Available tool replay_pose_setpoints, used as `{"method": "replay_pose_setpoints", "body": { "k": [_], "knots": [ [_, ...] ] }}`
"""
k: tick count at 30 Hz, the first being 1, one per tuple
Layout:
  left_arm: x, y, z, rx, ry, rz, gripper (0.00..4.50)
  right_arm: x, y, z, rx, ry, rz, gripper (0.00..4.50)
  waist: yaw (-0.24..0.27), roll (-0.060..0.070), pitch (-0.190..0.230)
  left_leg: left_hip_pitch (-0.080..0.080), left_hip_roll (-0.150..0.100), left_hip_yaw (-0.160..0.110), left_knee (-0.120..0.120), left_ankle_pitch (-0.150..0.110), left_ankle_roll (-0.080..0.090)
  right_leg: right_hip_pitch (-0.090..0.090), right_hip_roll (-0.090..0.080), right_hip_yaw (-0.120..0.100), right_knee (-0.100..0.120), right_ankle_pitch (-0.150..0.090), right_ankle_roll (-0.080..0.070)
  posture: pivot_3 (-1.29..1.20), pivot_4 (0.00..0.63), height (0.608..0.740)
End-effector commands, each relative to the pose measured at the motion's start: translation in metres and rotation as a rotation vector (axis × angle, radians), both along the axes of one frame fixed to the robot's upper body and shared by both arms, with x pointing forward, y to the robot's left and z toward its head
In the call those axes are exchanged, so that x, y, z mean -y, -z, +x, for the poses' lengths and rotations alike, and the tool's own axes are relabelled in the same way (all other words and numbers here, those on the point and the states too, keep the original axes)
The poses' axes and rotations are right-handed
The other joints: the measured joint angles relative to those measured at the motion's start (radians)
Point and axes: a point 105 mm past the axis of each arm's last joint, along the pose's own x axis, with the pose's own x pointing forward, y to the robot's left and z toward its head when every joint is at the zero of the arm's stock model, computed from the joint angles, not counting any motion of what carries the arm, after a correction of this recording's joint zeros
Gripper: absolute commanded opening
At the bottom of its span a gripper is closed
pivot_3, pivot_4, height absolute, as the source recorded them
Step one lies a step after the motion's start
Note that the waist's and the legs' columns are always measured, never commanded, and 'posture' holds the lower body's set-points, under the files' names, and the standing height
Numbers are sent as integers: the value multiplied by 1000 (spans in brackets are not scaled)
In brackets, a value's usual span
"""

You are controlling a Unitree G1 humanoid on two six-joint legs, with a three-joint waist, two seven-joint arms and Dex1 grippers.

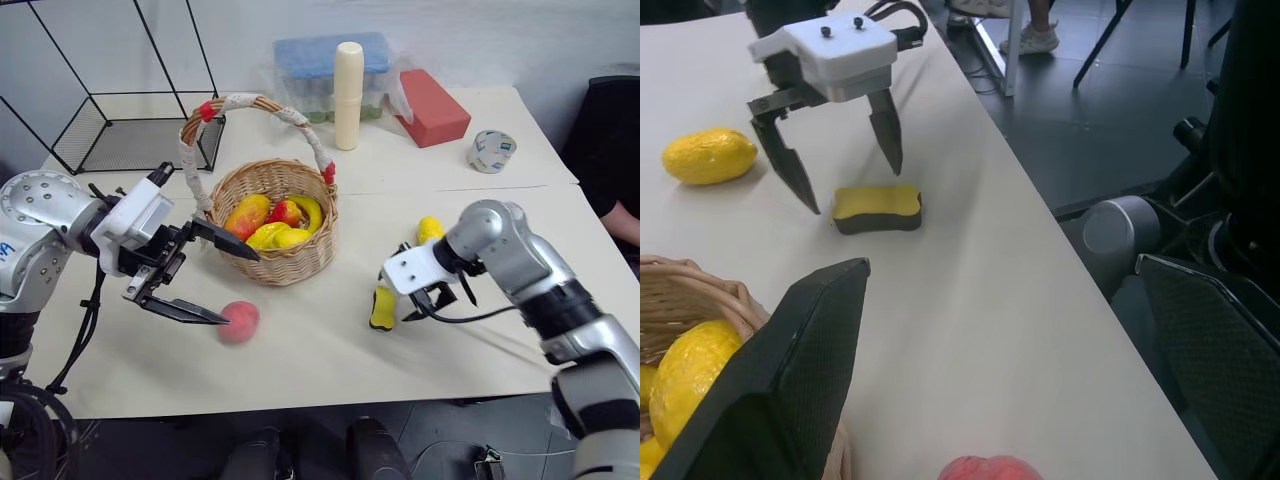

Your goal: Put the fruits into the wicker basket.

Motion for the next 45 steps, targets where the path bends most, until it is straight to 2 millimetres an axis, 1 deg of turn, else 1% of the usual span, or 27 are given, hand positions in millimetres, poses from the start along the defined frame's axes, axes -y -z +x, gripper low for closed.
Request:
{"method": "replay_pose_setpoints", "body": {
  "k": [1, 4, 8, 10, 13, 16, 17, 22, 24, 25, 27, 28, 29, 31, 33, 35, 36, 38, 39, 40, 41, 43, 44, 45],
  "knots": [
    [-3, -9, -2, 51, -15, -10, 4500, -1, -2, 0, -7, -73, -65, 4464, -2, 0, 0, 0, 0, 0, 0, 0, 0, 0, 0, 0, 1, 0, 0, 0, 150, 740],
    [-3, -10, -2, 58, -28, -16, 4500, -7, 8, -1, -30, -139, -118, 4464, -2, 0, 0, 0, 0, -1, 3, 0, 0, 0, 0, -1, 1, 0, 0, 0, 150, 740],
    [-3, -11, -3, 62, -33, -20, 4500, 1, 20, -2, -47, -172, -190, 4464, -1, 0, 0, 0, 0, -1, 4, 0, 0, 0, -1, -1, 1, 0, 0, 0, 150, 740],
    [-4, -11, -3, 64, -35, -21, 4500, 0, 23, -2, -57, -187, -190, 4464, -2, 0, 0, 0, 0, -1, 3, 0, 0, 0, -1, -1, 1, 0, 0, 0, 150, 740],
    [-4, -12, -2, 69, -40, -24, 4500, -8, 25, -6, -95, -187, -145, 4464, -2, 0, 0, 0, 0, -1, 3, 0, 0, 0, -1, -2, 2, 0, 0, 0, 150, 740],
    [-4, -12, -1, 71, -42, -26, 4500, -9, 26, -8, -110, -187, -134, 3932, -2, 0, 0, 0, 0, -1, 3, 0, 0, 0, -1, -2, 2, 0, 0, 0, 150, 740],
    [-4, -11, -1, 71, -42, -27, 4500, -9, 27, -9, -119, -184, -128, 3660, -2, 0, 0, 0, 0, -2, 3, 0, 0, 0, -1, -2, 2, 0, 0, 0, 150, 740],
    [-2, -10, 1, 70, -27, -28, 4500, -9, 24, -13, -135, -172, -92, 1977, -3, 0, 0, 0, 0, -2, 3, 0, 0, 0, -1, -2, 2, 0, 0, 0, 150, 740],
    [0, -11, 1, 69, -16, -34, 4500, -10, 22, -13, -143, -150, -53, 1423, -2, 0, 0, 0, 0, -2, 3, 0, 0, 0, -1, -2, 2, 0, 0, 0, 150, 740],
    [2, -11, 1, 69, -10, -40, 4500, -10, 20, -15, -147, -128, -22, 1236, -2, 0, 0, 0, 0, -2, 3, 0, 0, 0, -1, -2, 2, 0, 0, 0, 150, 740],
    [5, -11, 0, 65, 2, -50, 4500, -7, 16, -18, -142, -80, 37, 1111, 1, 0, 0, 0, 0, -2, 2, 0, 0, 0, -1, -2, 2, 0, 0, 0, 150, 740],
    [6, -12, -1, 62, 9, -58, 4500, -5, 13, -19, -130, -33, 91, 1095, 3, 0, 0, 0, 0, -2, 2, 0, 0, 1, -1, -2, 2, 0, 0, 0, 150, 740],
    [8, -12, -2, 51, 16, -74, 4500, 0, 5, -20, -123, 64, 197, 1093, 6, 0, 0, -1, 0, -2, 2, 0, 0, 1, -1, -2, 2, 0, 0, 0, 150, 740],
    [13, -12, -5, 28, 27, -100, 4500, 22, -20, -27, -111, 288, 424, 1093, 16, 0, 0, -3, 0, -4, 4, -1, 1, 0, -2, -2, 2, 0, 0, 0, 150, 740],
    [15, -11, -6, 23, 24, -117, 4500, 49, -38, -29, -76, 475, 539, 1093, 28, 1, 0, -9, 0, -9, 7, -1, 1, -2, -2, -4, 1, 0, 0, 0, 150, 740],
    [18, -12, -7, 15, 20, -145, 4500, 84, -55, -31, -16, 691, 635, 1093, 30, 1, 1, -11, -1, -11, 8, -1, 1, -1, -1, -4, 0, 0, 0, 0, 150, 740],
    [18, -12, -8, 12, 20, -153, 4500, 93, -60, -34, 2, 751, 661, 1093, 30, 1, 1, -11, -1, -11, 8, -1, 1, -1, -1, -4, 0, 0, 0, 0, 150, 740],
    [22, -14, -8, -5, 19, -196, 4500, 145, -72, -43, 72, 1011, 741, 1093, 32, 1, 0, -10, -1, -12, 8, -1, 1, 0, 0, -4, 0, 0, 0, 0, 150, 740],
    [24, -15, -8, -12, 19, -213, 4500, 176, -74, -53, 117, 1154, 762, 1093, 35, 1, 0, -10, -1, -12, 7, 0, 0, 1, 1, -4, -1, 0, 0, 0, 150, 740],
    [25, -15, -8, -16, 19, -222, 4500, 198, -74, -64, 152, 1259, 769, 1093, 37, 1, 0, -10, -1, -12, 7, 0, 0, 1, 2, -4, -2, 0, 0, 0, 150, 740],
    [26, -14, -9, -18, 19, -225, 4500, 209, -74, -70, 172, 1312, 767, 1093, 44, 1, 0, -10, -1, -12, 6, 0, 0, 2, 2, -4, -2, 0, 0, 0, 150, 740],
    [29, -12, -9, -22, 27, -230, 4500, 245, -61, -90, 202, 1497, 751, 1093, 51, 1, 0, -10, -1, -12, 6, 0, 0, 2, 2, -3, -4, 0, 0, 0, 150, 740],
    [30, -11, -9, -22, 31, -231, 4500, 259, -54, -99, 205, 1570, 747, 1093, 52, 1, 0, -10, -1, -11, 6, 0, 0, 2, 2, -3, -4, 0, 1, 0, 150, 740],
    [31, -11, -9, -22, 34, -232, 4500, 266, -50, -106, 206, 1615, 745, 1093, 51, 1, 0, -10, -1, -11, 6, 0, 0, 2, 3, -3, -5, 0, 1, 0, 150, 740]
  ]
}}
